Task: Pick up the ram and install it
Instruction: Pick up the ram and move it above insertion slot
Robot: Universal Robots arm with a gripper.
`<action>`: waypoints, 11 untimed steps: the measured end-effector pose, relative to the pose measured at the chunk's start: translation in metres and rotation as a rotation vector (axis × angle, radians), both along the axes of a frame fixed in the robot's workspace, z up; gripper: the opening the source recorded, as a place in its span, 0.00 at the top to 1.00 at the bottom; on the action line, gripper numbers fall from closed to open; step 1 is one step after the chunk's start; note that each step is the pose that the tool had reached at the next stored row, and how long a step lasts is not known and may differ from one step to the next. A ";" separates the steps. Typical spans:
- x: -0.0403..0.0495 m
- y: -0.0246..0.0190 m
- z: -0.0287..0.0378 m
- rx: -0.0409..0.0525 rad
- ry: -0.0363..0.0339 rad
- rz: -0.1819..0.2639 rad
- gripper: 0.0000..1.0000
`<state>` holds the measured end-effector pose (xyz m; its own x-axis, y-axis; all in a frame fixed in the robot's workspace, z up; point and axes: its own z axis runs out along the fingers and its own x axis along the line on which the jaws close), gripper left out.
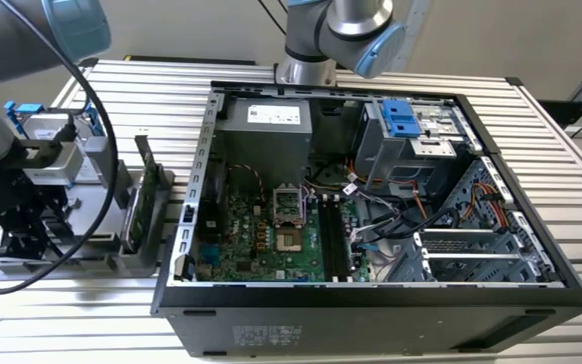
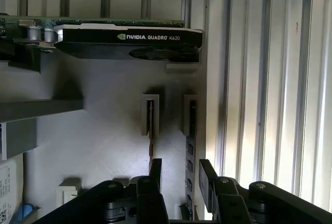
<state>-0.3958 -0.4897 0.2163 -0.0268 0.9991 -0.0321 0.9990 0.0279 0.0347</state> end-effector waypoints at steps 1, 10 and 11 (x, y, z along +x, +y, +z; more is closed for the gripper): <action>0.0000 0.0000 -0.0002 0.0000 0.0000 0.000 0.00; -0.0001 -0.0004 -0.0048 0.0001 0.0005 0.000 0.00; -0.0002 -0.0006 -0.0050 0.0001 0.0006 0.000 0.00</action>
<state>-0.3959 -0.4903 0.2113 -0.0268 0.9991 -0.0320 0.9990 0.0278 0.0341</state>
